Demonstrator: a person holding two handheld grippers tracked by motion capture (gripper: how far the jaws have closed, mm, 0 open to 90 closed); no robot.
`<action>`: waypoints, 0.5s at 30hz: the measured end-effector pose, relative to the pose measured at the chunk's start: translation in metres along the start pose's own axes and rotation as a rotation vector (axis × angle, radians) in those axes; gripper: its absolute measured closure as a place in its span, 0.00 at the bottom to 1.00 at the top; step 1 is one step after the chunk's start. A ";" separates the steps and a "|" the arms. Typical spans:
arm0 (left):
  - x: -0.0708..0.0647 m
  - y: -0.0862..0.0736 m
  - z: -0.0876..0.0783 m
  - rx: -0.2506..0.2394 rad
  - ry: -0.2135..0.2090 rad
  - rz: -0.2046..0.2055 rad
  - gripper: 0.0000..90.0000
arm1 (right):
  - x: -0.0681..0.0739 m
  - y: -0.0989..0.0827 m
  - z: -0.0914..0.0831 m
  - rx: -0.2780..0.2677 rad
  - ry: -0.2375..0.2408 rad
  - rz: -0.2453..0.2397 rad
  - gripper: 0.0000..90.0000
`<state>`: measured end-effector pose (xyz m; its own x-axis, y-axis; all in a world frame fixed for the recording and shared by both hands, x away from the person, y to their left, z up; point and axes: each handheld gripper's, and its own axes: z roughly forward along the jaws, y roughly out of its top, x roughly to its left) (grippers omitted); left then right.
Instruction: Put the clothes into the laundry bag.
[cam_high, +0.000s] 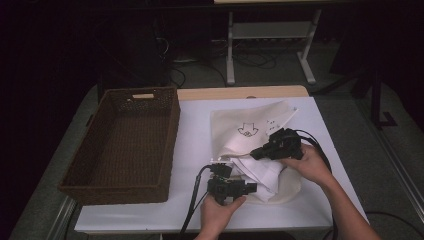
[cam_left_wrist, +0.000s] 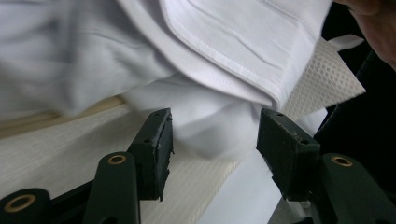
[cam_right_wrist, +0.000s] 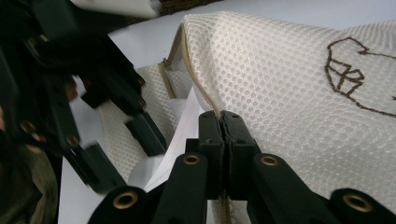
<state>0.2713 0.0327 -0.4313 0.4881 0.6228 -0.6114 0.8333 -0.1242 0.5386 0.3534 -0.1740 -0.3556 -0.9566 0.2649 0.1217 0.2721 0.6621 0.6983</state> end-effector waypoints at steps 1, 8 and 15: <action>0.001 0.002 0.005 0.000 -0.001 -0.013 0.49 | 0.002 0.000 -0.001 -0.006 -0.005 -0.008 0.97; 0.000 0.012 0.017 -0.055 0.036 -0.016 0.58 | 0.006 -0.002 -0.004 0.005 -0.029 -0.029 0.97; 0.002 0.017 0.026 -0.103 0.062 -0.039 0.81 | 0.008 -0.003 -0.002 0.009 -0.038 -0.026 0.97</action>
<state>0.2929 0.0119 -0.4383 0.4363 0.6724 -0.5980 0.8188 -0.0210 0.5737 0.3450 -0.1754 -0.3560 -0.9588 0.2735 0.0770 0.2484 0.6753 0.6944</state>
